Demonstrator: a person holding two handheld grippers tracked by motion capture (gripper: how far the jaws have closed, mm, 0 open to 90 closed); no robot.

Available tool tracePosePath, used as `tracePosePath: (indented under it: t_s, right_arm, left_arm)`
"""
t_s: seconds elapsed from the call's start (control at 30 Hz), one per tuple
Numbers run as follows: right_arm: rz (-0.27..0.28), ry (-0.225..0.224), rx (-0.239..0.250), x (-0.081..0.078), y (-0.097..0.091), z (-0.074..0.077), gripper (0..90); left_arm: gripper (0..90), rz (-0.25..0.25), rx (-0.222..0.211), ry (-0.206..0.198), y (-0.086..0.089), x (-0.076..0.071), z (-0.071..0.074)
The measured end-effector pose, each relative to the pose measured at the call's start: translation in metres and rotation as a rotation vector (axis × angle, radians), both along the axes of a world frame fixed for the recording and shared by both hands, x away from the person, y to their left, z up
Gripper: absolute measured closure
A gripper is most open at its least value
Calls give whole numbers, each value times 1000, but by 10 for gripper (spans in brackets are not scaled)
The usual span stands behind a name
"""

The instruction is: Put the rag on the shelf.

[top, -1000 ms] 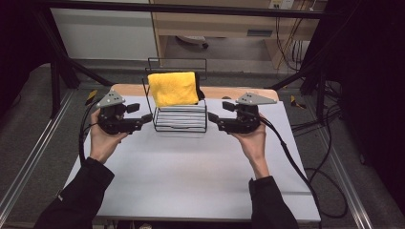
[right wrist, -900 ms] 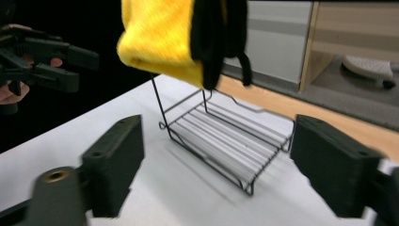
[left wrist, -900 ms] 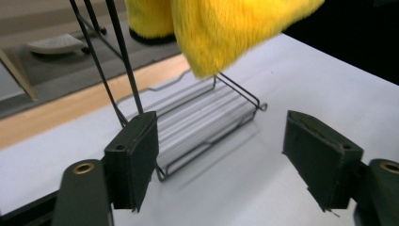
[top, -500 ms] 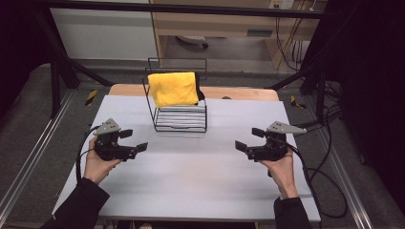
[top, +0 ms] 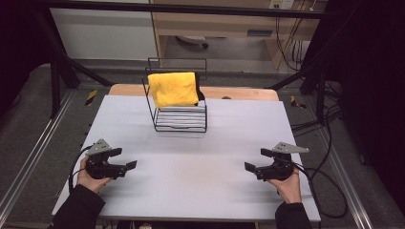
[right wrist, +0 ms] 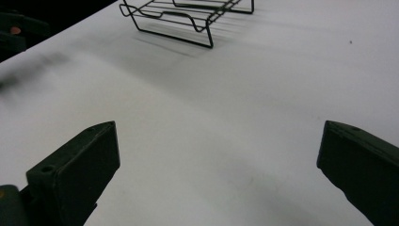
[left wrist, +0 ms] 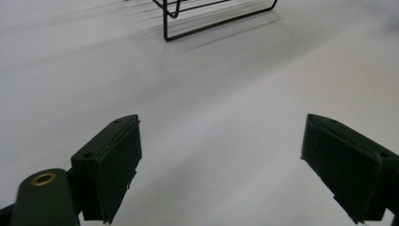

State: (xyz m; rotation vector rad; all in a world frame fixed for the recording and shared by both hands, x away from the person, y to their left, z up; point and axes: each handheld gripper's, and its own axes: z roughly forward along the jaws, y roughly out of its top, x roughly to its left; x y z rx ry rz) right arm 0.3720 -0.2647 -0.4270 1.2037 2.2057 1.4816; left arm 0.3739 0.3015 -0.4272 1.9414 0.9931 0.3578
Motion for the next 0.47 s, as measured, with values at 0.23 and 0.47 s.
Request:
tracePosePath:
  t_s: [0.23, 0.47]
  right_arm:
    - [-7, -2, -22, -6, -8, -11, 2]
    - [-5, 6, -37, -11, -11, -13, 3]
  left_arm:
    - [131, 5, -5, -5, 2, -4, -5]
    - [131, 12, -13, 1, 4, -6, -9]
